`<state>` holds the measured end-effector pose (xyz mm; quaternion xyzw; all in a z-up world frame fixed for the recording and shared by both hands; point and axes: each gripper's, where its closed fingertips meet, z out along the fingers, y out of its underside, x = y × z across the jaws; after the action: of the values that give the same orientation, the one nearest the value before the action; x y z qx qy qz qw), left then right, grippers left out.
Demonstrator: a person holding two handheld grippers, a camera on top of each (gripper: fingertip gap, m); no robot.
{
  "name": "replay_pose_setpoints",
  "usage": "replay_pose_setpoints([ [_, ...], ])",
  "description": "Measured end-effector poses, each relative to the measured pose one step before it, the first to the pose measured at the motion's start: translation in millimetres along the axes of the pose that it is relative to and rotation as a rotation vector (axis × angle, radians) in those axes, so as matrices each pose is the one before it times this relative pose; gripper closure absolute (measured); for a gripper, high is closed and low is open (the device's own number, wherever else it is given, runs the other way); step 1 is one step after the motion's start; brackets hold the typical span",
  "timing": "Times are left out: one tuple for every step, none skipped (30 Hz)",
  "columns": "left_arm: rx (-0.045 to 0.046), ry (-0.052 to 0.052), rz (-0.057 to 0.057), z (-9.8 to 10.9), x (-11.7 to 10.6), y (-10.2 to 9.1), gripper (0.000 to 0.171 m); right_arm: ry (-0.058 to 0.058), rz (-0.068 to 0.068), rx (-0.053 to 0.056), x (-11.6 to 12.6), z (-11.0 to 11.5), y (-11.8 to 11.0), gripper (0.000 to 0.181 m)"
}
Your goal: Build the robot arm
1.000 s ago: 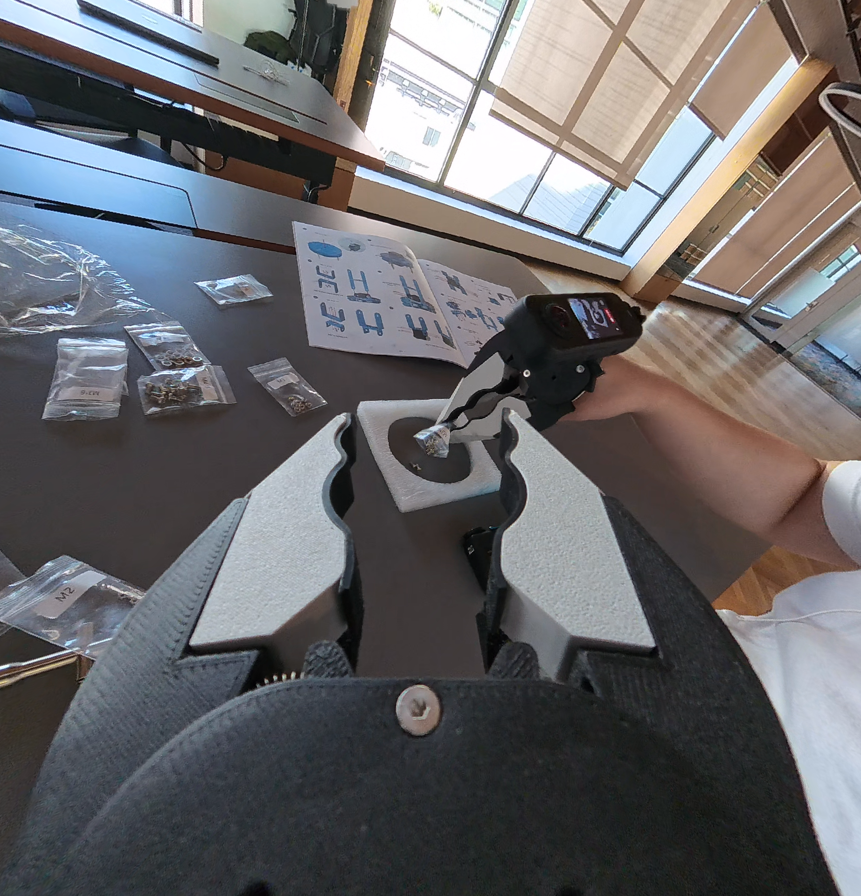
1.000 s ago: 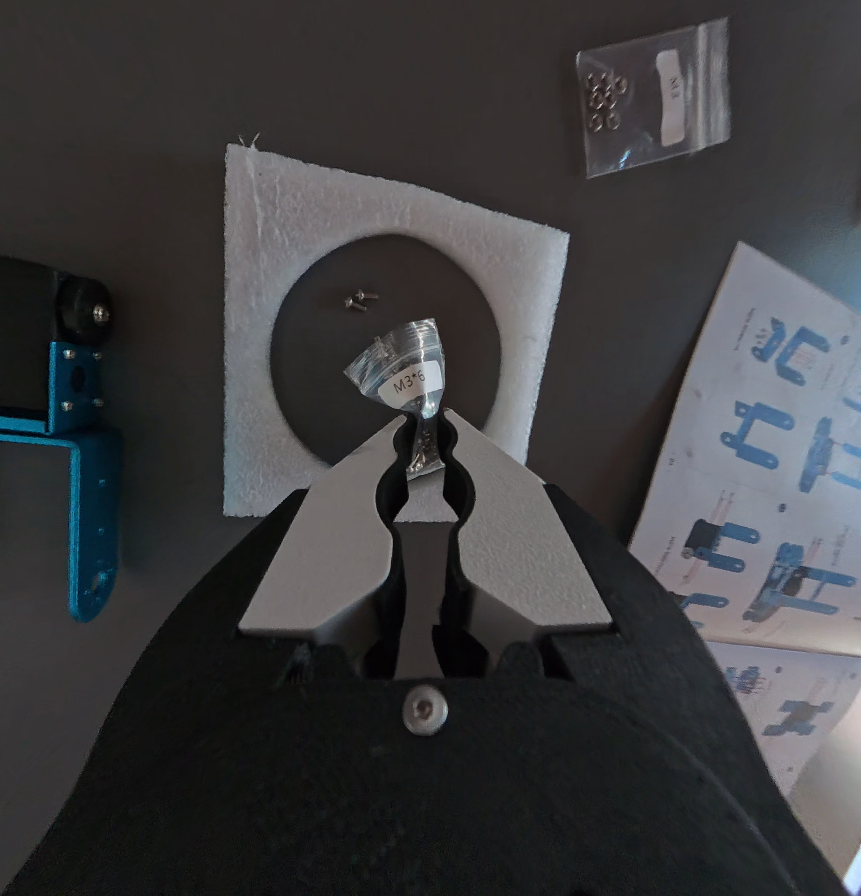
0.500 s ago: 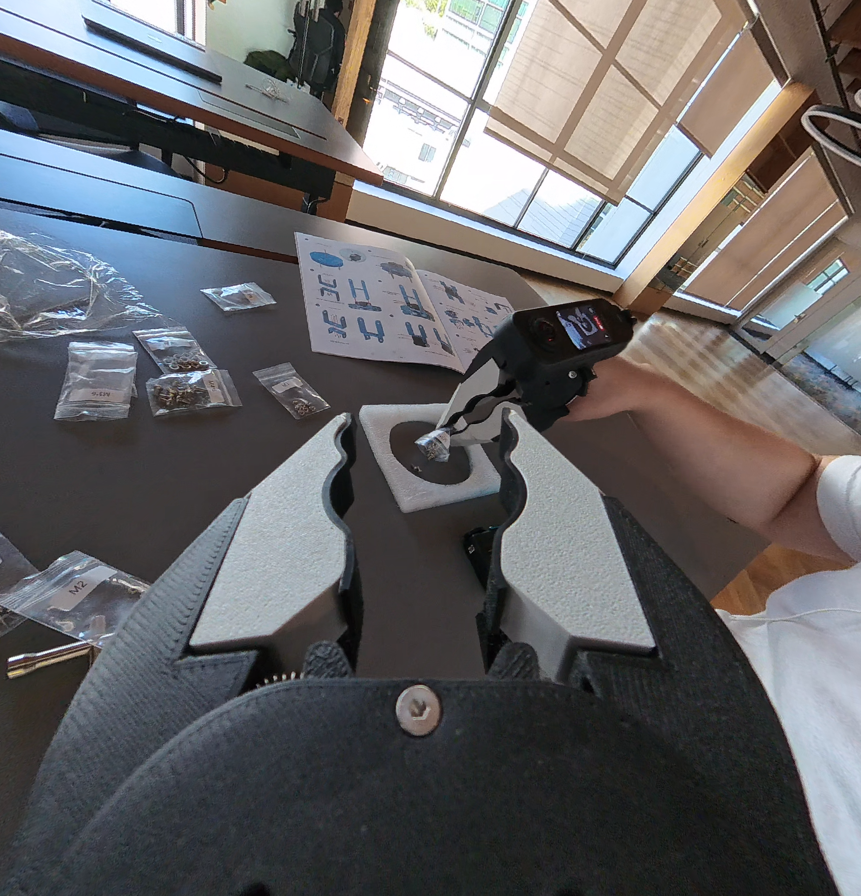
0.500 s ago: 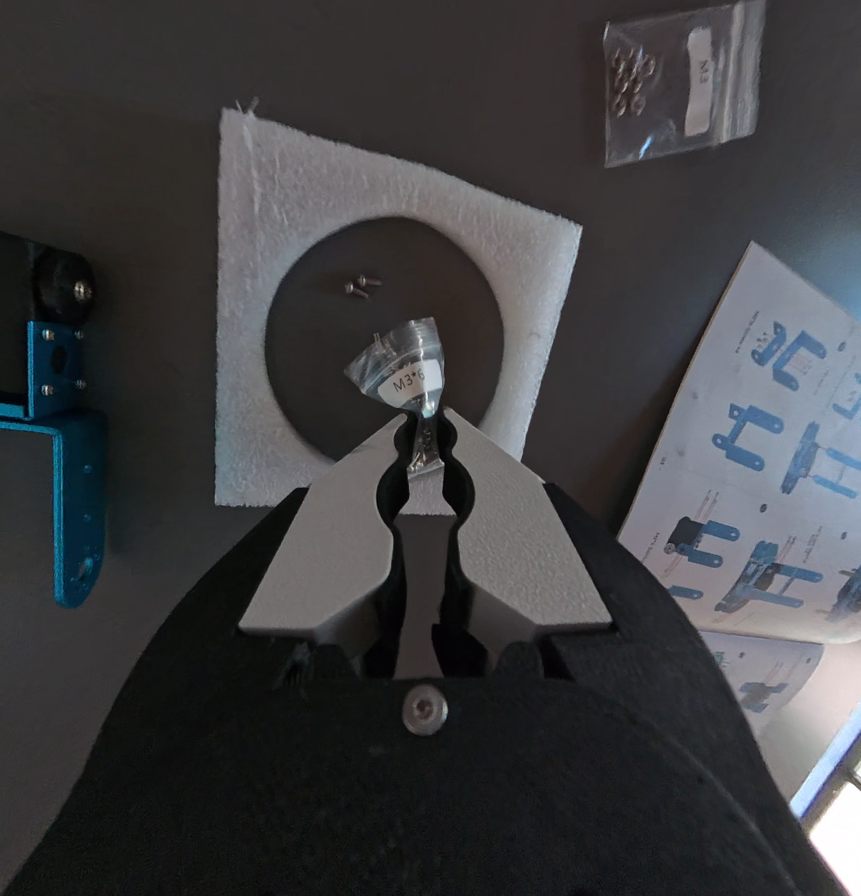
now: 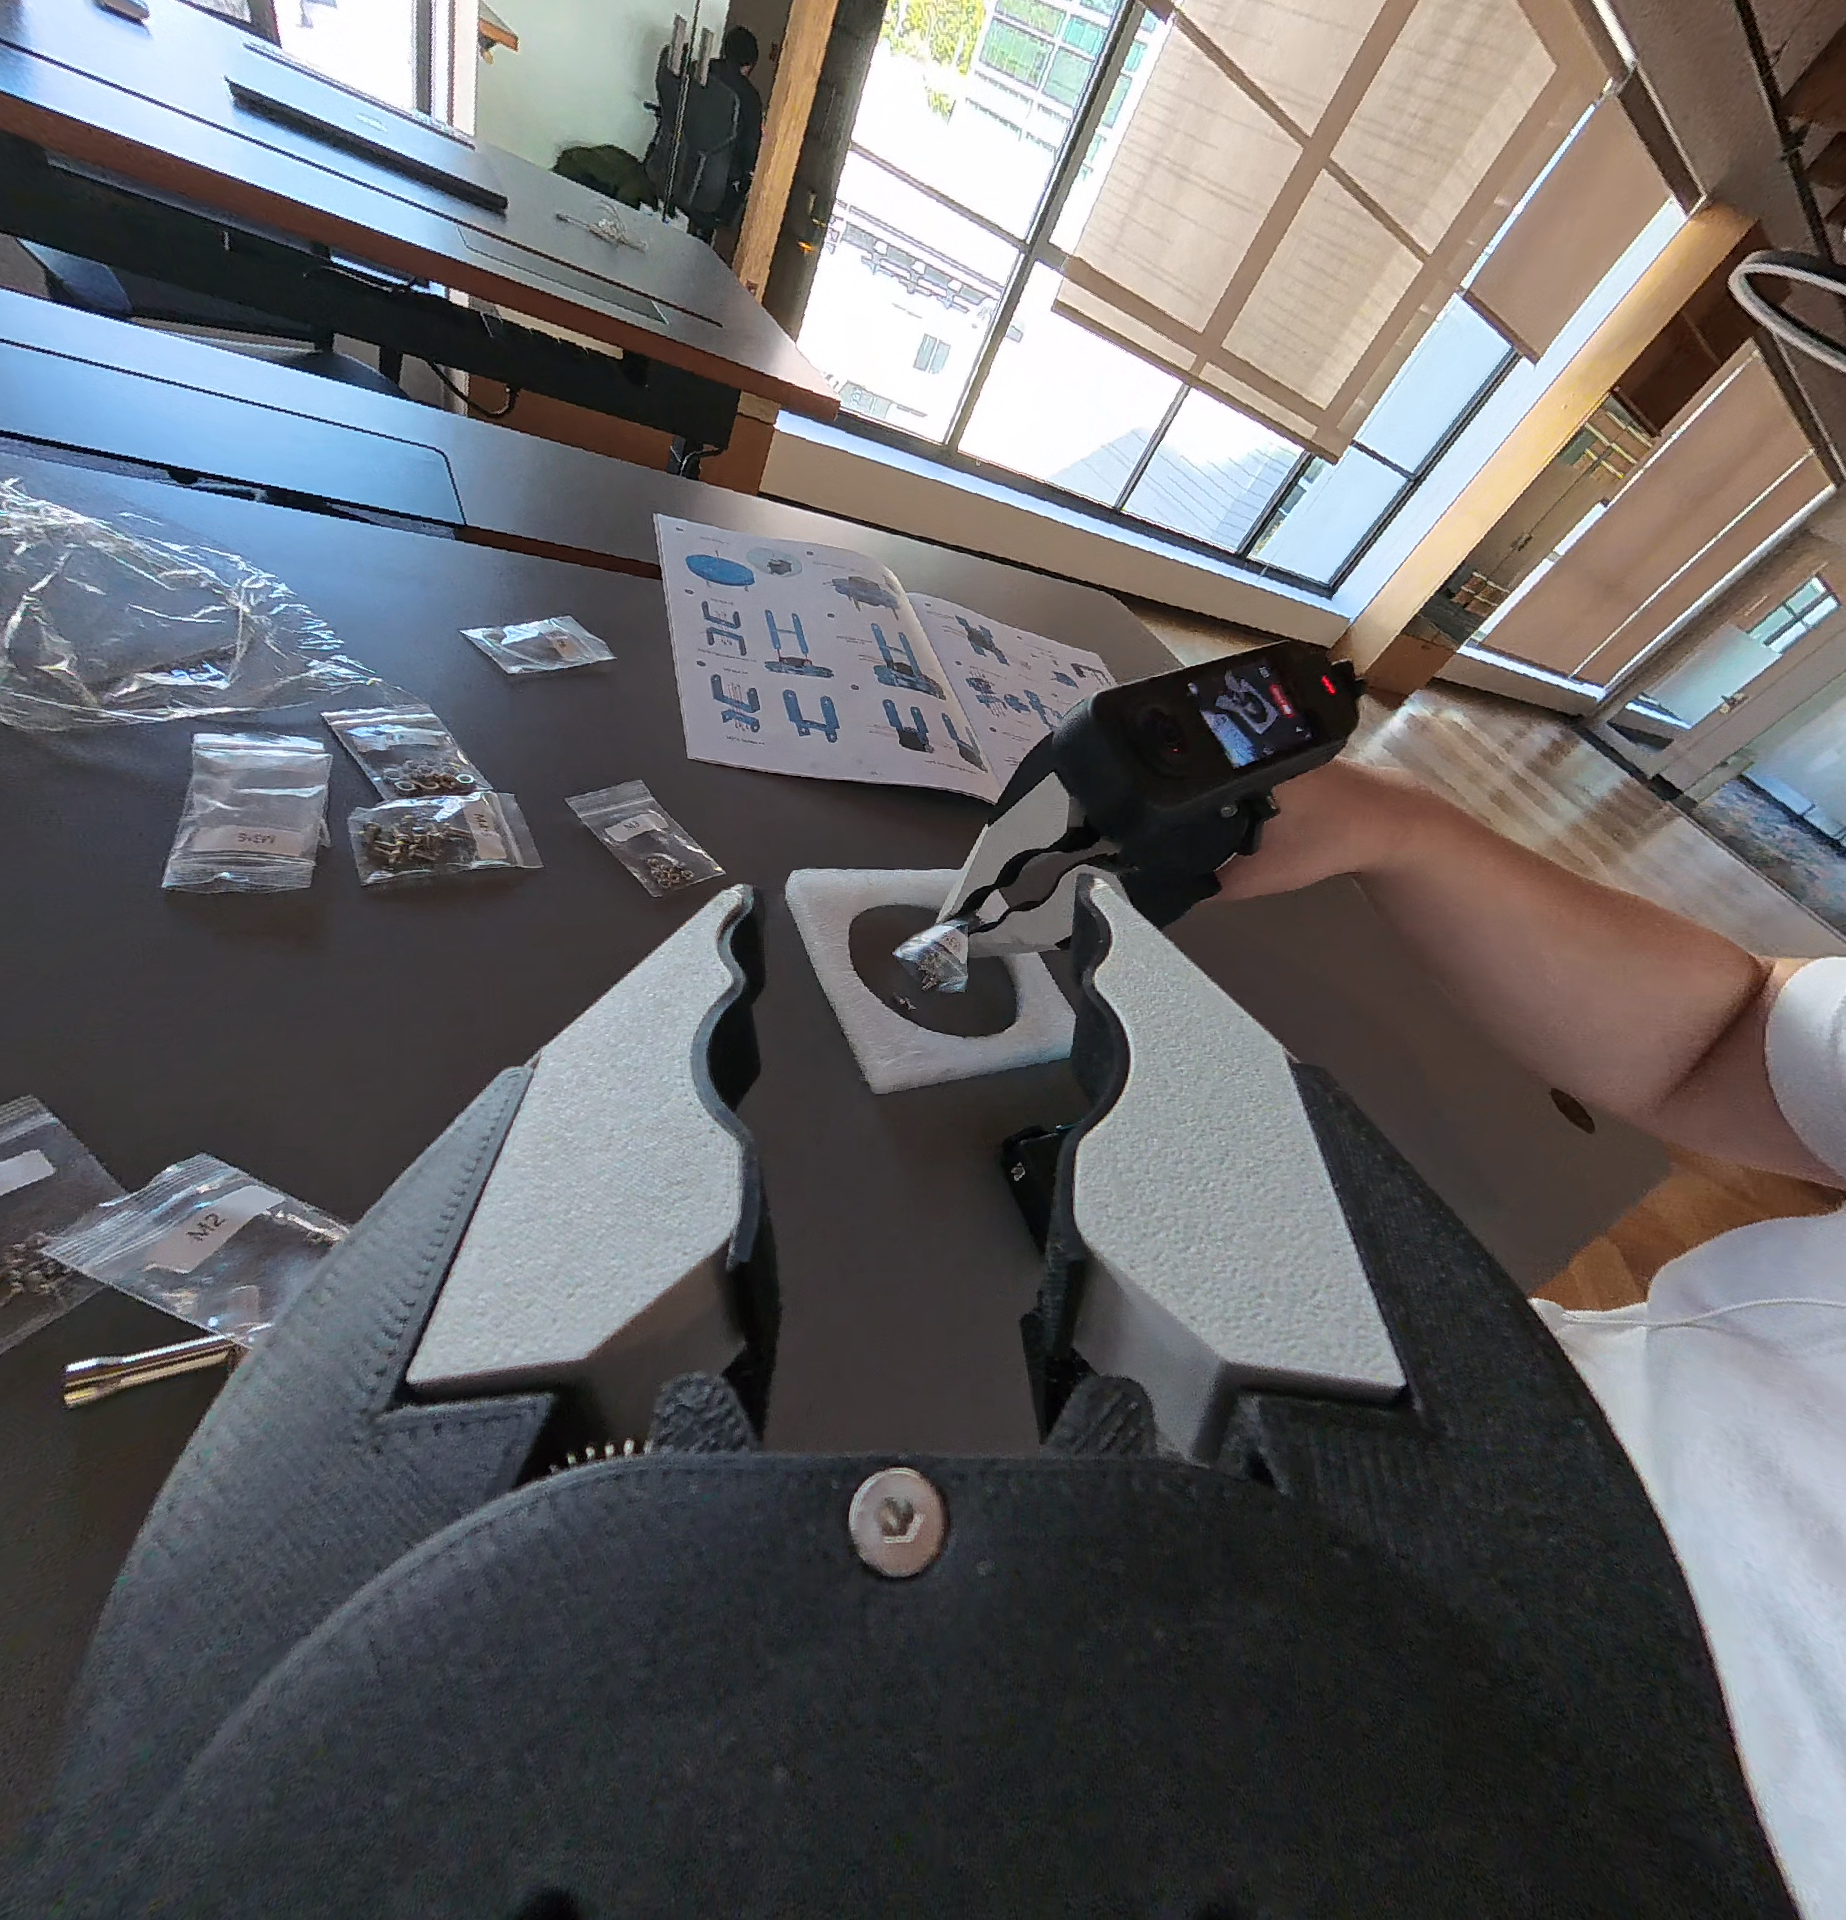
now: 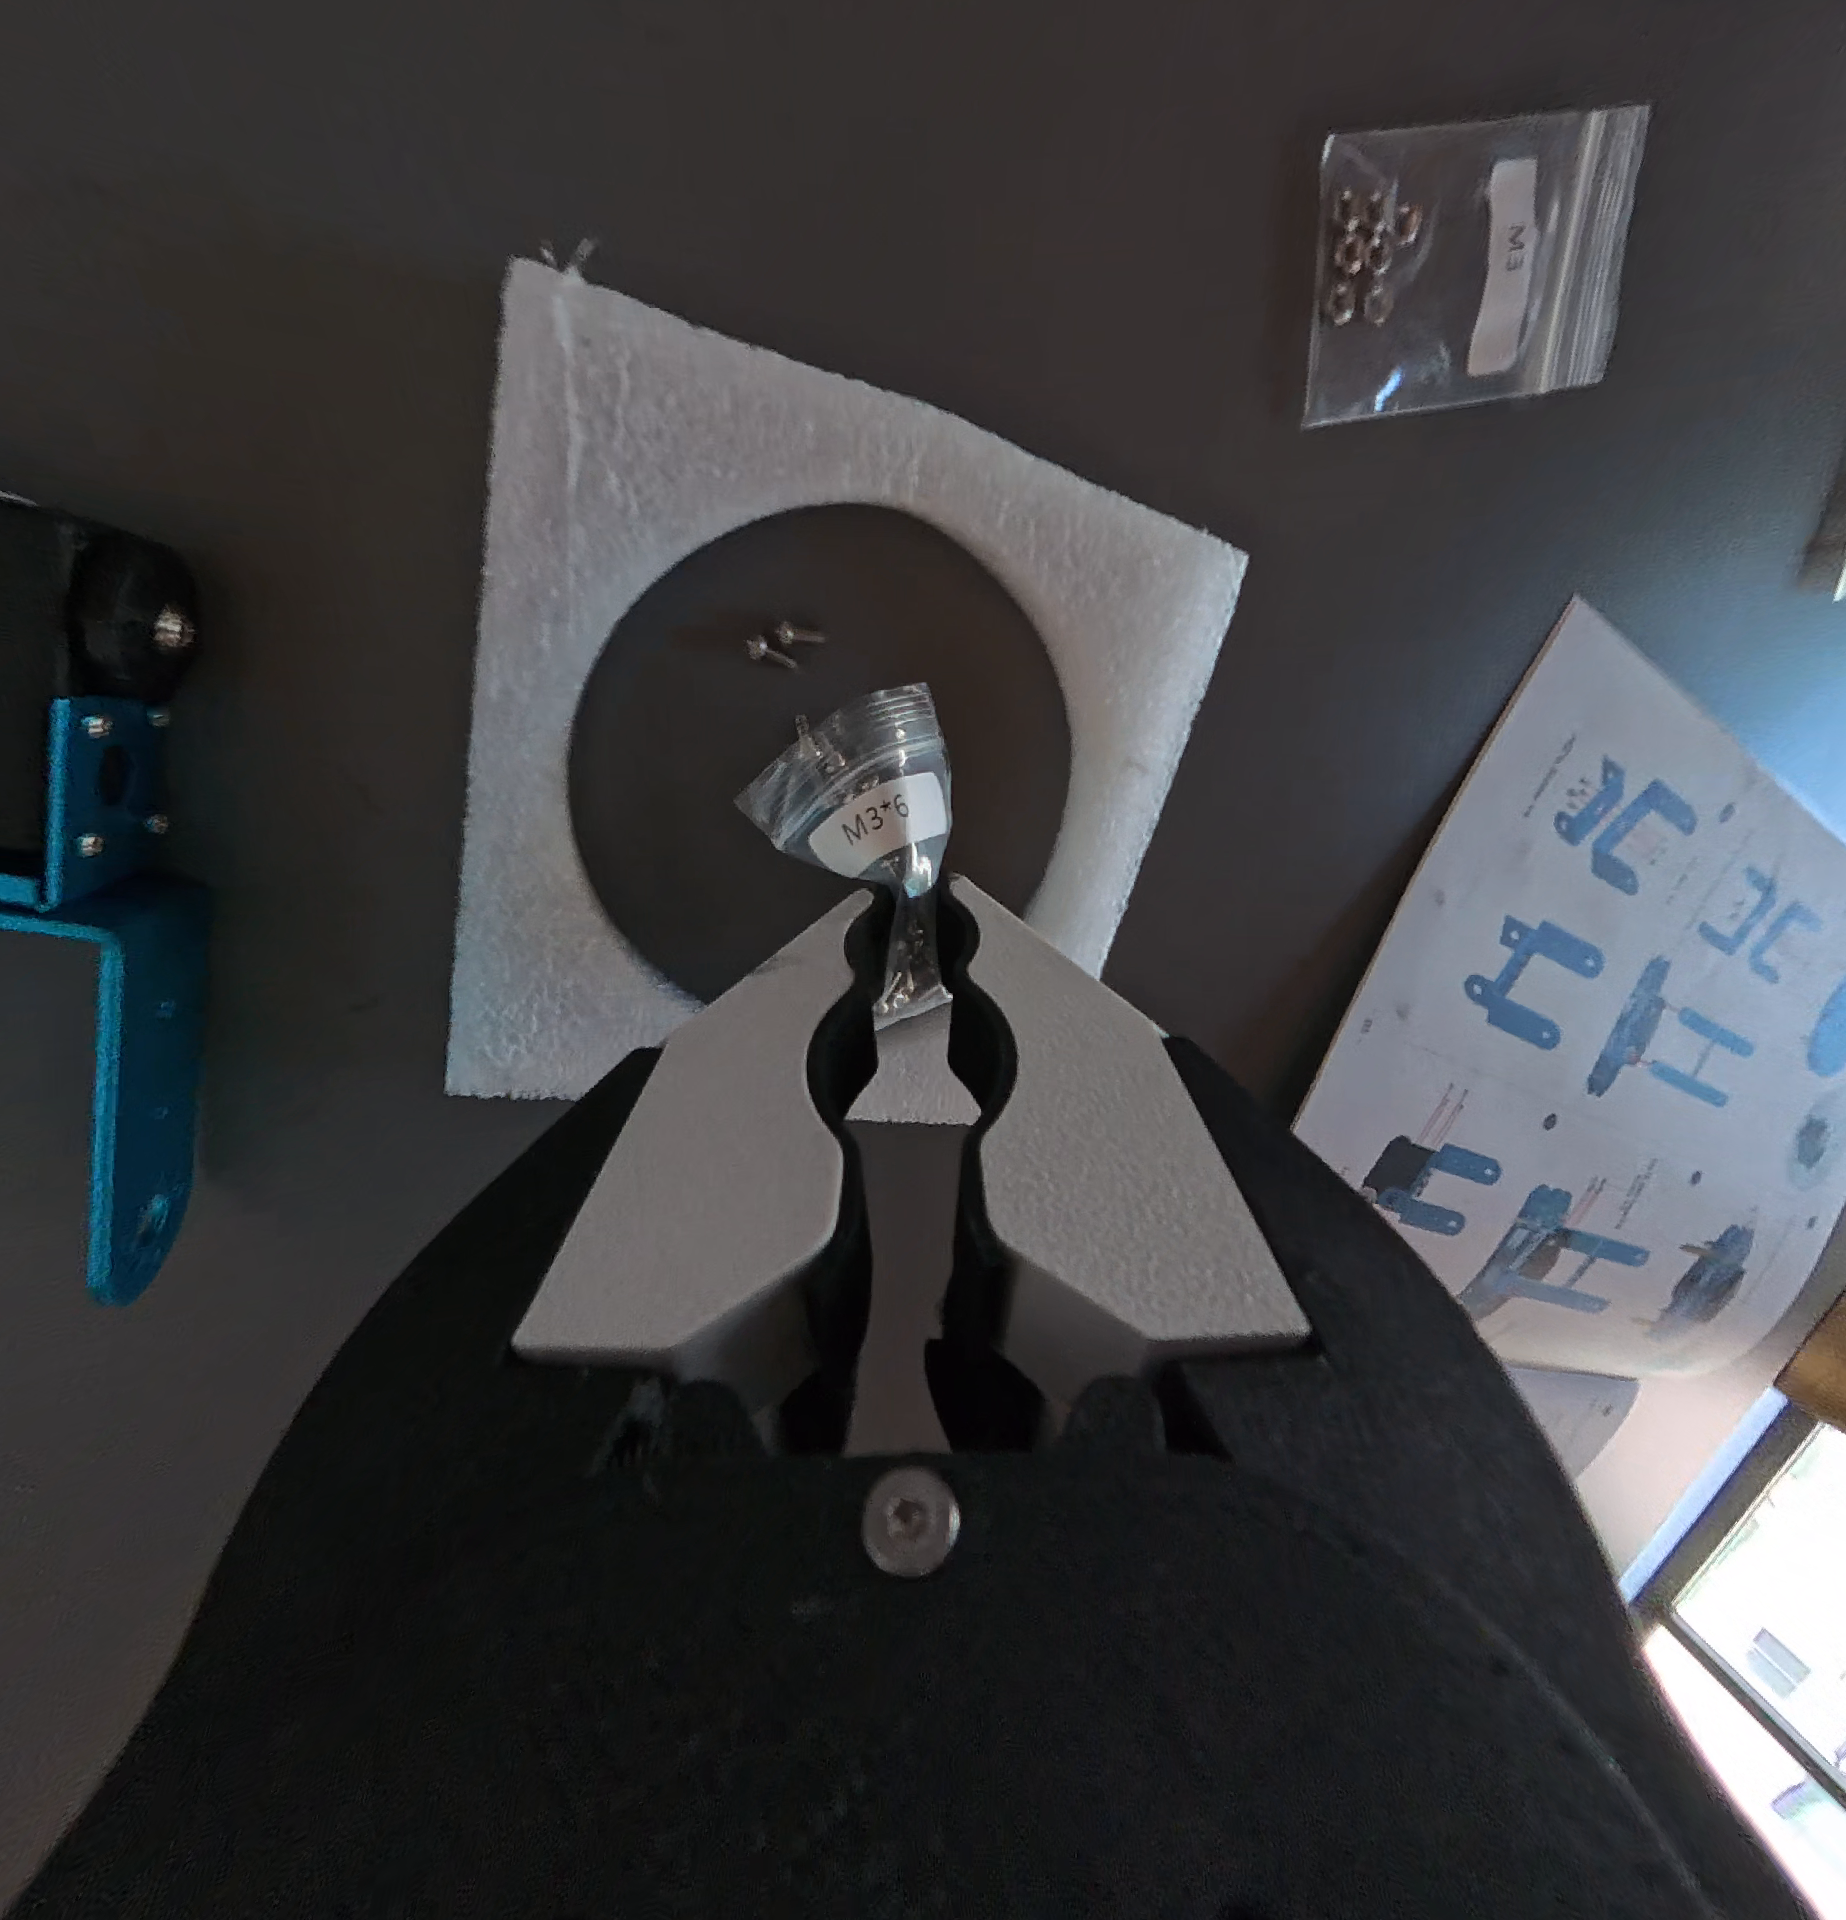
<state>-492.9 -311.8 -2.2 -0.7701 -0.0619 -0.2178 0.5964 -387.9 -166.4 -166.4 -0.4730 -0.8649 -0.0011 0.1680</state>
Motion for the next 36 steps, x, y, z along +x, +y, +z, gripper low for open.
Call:
replay_pose_setpoints([
  [0.00302, -0.0012, -0.0019, -0.84, -0.47, -0.51, 0.113, -0.0086, 0.0143, -0.0178, -0.16, 1.46, 2.59, 0.174],
  [0.00227, -0.0021, -0.0013, -0.68, -0.59, -0.43, 0.113, -0.0095, -0.0016, -0.0033, -2.41, -0.24, -0.48, 0.174],
  [0.00212, -0.0023, 0.0004, -0.59, -0.51, -0.21, 0.113, 0.0022, -0.0222, 0.0108, -1.88, -1.2, -2.67, 0.174],
  [0.00136, -0.0024, 0.0003, -0.4, -0.36, -0.09, 0.113, 0.008, -0.0115, 0.0067, 0.83, -0.34, -1.28, 0.174],
  [-0.00027, -0.0001, -0.0004, -0.09, 0.0, 0.15, 0.113, -0.0007, 0.0122, -0.0063, 2.01, 0.9, 1.39, 0.174],
  [-0.00112, 0.0019, -0.0005, 0.11, 0.27, 0.1, 0.113, -0.0117, 0.0195, -0.0122, 0.22, 0.77, 2.03, 0.174],
  [-0.00138, 0.0005, 0.0007, 0.15, 0.3, 0.16, 0.113, -0.0062, 0.0007, -0.0012, -1.43, -0.73, -0.71, 0.174],
  [-0.0008, -0.0016, 0.0027, 0.1, 0.02, 0.05, 0.113, 0.0083, -0.0216, 0.008, -1.43, -1.34, -2.48, 0.174],
  [-0.0011, -0.0013, 0.0022, -0.01, 0.1, 0.12, 0.113, 0.0129, -0.0204, 0.006, 0.01, -0.58, -1.99, 0.175],
  [-0.0005, 0.0006, 0.0006, -0.03, 0.18, 0.02, 0.113, 0.0005, 0.0004, -0.0009, 0.66, 1.07, 0.17, 0.174],
  [0.00162, 0.0013, -0.0002, -0.06, 0.24, -0.5, 0.113, -0.0124, 0.019, -0.0077, 0.26, 1.62, 1.85, 0.174],
  [0.0024, 0.0004, -0.0002, -0.29, 0.16, -0.53, 0.113, -0.0092, 0.0137, 0.0022, 0.15, 0.42, 0.41, 0.174],
  [0.00219, -0.0006, 0.0009, -0.52, 0.02, -0.53, 0.113, 0.0027, -0.0021, 0.0078, 0.29, -0.89, -0.36, 0.174],
  [0.00049, -0.0015, 0.0014, -0.62, -0.18, -0.21, 0.113, 0.0104, -0.0064, 0.0017, 1.08, -0.74, 0.31, 0.174],
  [-0.00144, -0.0025, 0.0004, -0.53, -0.5, 0.24, 0.113, 0.0063, 0.0006, -0.0028, 0.66, -0.19, 0.65, 0.174],
  [-0.00127, -0.0025, -0.0002, -0.5, -0.74, 0.08, 0.113, -0.0056, 0.0002, -0.005, -1.51, 0.0, 0.39, 0.174],
  [0.00129, -0.0016, -0.0002, -0.51, -0.59, -0.22, 0.113, -0.0039, -0.0102, -0.0001, -1.89, 0.33, -0.65, 0.174],
  [0.00325, -0.0011, -0.0007, -0.41, -0.53, -0.62, 0.113, 0.0045, -0.0084, -0.0001, 0.24, 0.79, -0.22, 0.174],
  [0.00374, 0.0005, -0.0013, -0.31, -0.13, -0.53, 0.113, -0.0005, 0.0067, -0.0003, 1.3, 0.58, 0.43, 0.174],
  [0.00237, 0.0019, -0.0011, -0.15, 0.17, -0.23, 0.113, -0.0039, 0.0174, -0.0036, 1.37, -0.51, 0.66, 0.174],
  [-0.00006, 0.0007, -0.0001, 0.03, 0.03, 0.19, 0.113, -0.0029, 0.0047, -0.0003, -0.3, -1.02, -0.88, 0.174],
  [-0.0014, -0.0004, 0.0012, 0.12, -0.01, 0.55, 0.113, -0.0007, -0.0167, 0.0035, -2.01, -0.88, -1.75, 0.174],
  [-0.00242, -0.0001, 0.0012, 0.05, -0.1, 0.74, 0.113, 0.0101, -0.0198, -0.0043, 0.17, -0.03, -0.12, 0.174],
  [-0.00186, -0.0004, 0.0005, -0.08, -0.35, 0.58, 0.113, 0.0105, -0.0044, -0.0105, 2.32, 1.17, 1.71, 0.175],
  [0.00056, 0.0001, -0.0007, -0.2, -0.27, 0.38, 0.113, -0.008, 0.0149, -0.0107, 0.89, 1.44, 2.46, 0.174],
  [0.00244, 0.0003, -0.0021, -0.4, -0.28, 0.13, 0.113, -0.0144, 0.0157, -0.0027, -1.15, -0.12, 0.16, 0.174],
  [0.00338, -0.0005, -0.0027, -0.58, -0.51, -0.03, 0.113, -0.001, -0.0094, 0.0044, -1.76, -1.54, -1.95, 0.175],
  [0.00228, -0.0017, -0.0032, -0.55, -0.82, 0.24, 0.113, 0.01, -0.0258, 0.0061, -1.15, -1.51, -2.23, 0.174],
  [0.00124, -0.0008, -0.0025, -0.52, -0.63, 0.3, 0.113, 0.0125, -0.0167, 0.0003, 1.08, -0.17, -0.59, 0.174],
  [0.00051, -0.0005, -0.0017, -0.3, -0.65, 0.23, 0.113, 0.0008, 0.0102, -0.0084, 1.9, 1.35, 2.14, 0.174],
  [0.00056, -0.0005, -0.0008, -0.32, -0.37, -0.06, 0.113, -0.0154, 0.0239, -0.0164, 0.04, 1.48, 3.32, 0.174],
  [0.00056, -0.0008, 0.0, -0.33, -0.16, -0.25, 0.113, -0.0122, 0.0065, -0.0049, -1.77, -0.33, 0.46, 0.174],
  [-0.00001, -0.0002, 0.0018, -0.43, 0.16, -0.21, 0.113, 0.0069, -0.0221, 0.0104, -1.38, -1.57, -2.11, 0.174],
  [-0.00079, -0.0018, 0.0023, -0.41, -0.07, -0.22, 0.113, 0.0147, -0.0213, 0.0092, 0.53, -0.84, -1.76, 0.175],
  [0.00004, -0.0016, 0.002, -0.26, -0.18, -0.31, 0.113, 0.0031, 0.0049, -0.0022, 1.39, 0.84, 0.64, 0.174],
  [0.00083, -0.0001, 0.0006, -0.14, -0.1, -0.43, 0.113, -0.0168, 0.0224, -0.0102, -0.43, 1.52, 2.1, 0.174],
])
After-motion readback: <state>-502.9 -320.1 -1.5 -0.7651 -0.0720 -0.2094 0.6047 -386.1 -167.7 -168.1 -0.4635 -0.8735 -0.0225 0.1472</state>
